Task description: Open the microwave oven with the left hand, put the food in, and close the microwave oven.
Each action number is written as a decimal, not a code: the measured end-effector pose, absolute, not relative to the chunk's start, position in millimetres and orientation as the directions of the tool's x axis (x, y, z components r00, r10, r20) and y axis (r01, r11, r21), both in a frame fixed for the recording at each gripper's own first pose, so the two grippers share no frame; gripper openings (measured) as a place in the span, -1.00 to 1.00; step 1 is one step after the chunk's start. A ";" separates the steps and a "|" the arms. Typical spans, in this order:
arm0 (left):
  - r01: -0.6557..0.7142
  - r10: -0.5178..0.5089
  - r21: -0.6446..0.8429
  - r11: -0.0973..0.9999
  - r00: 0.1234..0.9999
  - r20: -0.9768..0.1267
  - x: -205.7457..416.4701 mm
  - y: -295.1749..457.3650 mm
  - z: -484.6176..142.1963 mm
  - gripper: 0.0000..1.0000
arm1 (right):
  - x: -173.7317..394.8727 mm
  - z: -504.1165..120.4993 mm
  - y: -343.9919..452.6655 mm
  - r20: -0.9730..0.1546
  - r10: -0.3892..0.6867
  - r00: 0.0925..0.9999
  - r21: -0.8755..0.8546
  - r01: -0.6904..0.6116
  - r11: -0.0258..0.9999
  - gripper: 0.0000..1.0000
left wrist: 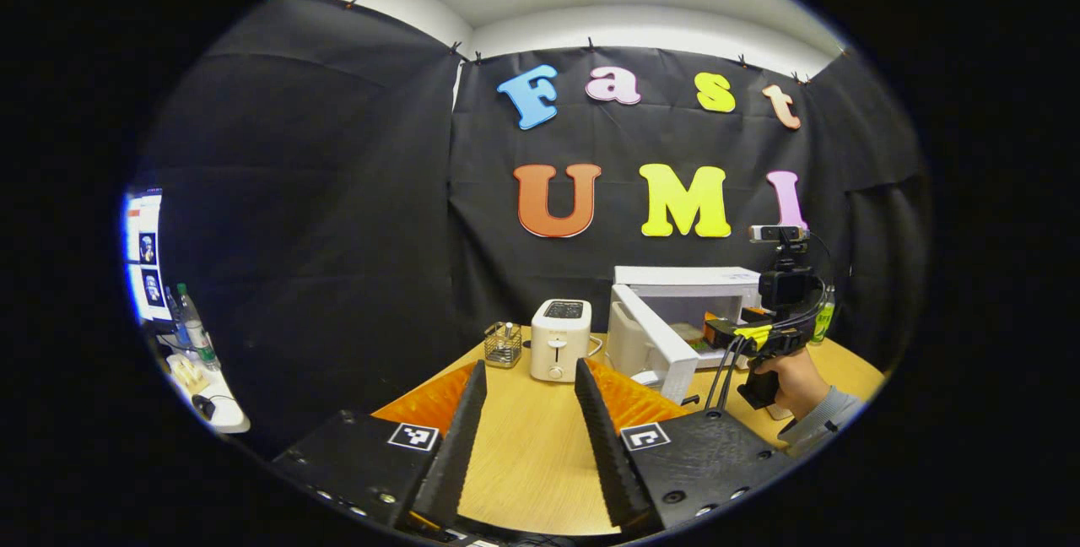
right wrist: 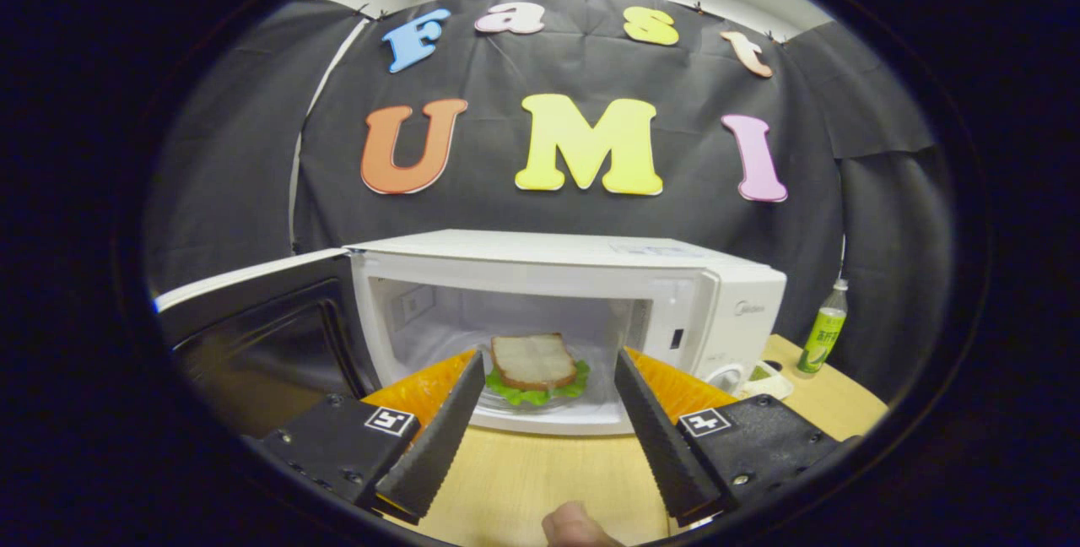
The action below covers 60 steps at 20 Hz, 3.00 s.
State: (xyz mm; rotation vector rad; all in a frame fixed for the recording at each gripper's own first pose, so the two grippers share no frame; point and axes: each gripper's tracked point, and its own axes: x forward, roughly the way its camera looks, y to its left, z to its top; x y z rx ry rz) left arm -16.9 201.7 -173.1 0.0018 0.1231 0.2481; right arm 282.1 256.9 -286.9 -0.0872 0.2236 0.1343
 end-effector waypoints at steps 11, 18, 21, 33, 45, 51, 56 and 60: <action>-0.176 0.173 -0.016 0.984 0.980 -0.100 15.6 212.5 -196.6 -1.00 | 158.6 -170.4 168.1 -0.106 0.174 0.979 -0.090 -0.183 0.979 0.98; -0.060 0.056 -0.025 0.998 0.988 -0.146 53.6 181.3 -252.4 -1.00 | 93.4 -112.9 96.4 -0.084 0.138 0.987 -0.116 -0.148 0.982 0.99; 0.023 -0.032 -0.056 0.998 0.987 -0.158 62.6 153.7 -268.2 -1.00 | 72.1 -94.8 69.2 -0.056 0.128 0.990 -0.107 -0.133 0.985 0.99; 0.306 -0.325 -0.187 0.933 0.943 -0.077 103.8 49.7 -275.5 -1.00 | 46.4 -80.2 -8.7 0.006 0.110 0.994 -0.105 -0.109 0.988 0.99; 0.360 -0.377 -0.146 0.922 0.919 -0.118 197.8 -34.5 -289.0 -1.00 | 74.7 -104.0 -45.9 -0.032 0.103 0.994 -0.063 -0.105 0.992 0.99; 0.335 -0.353 -0.138 0.932 0.927 -0.128 240.6 -54.2 -289.3 -1.00 | 90.1 -112.2 -56.6 -0.034 0.110 0.993 -0.048 -0.111 0.993 0.99; 0.318 -0.331 -0.111 0.942 0.935 -0.129 277.8 -71.2 -292.5 -1.00 | 110.0 -126.7 -63.6 -0.053 0.129 0.990 -0.017 -0.130 0.991 0.99; 0.299 -0.306 -0.073 0.951 0.944 -0.121 312.4 -85.4 -293.4 -1.00 | 125.1 -140.5 -79.8 -0.065 0.104 0.992 0.030 -0.102 0.994 0.99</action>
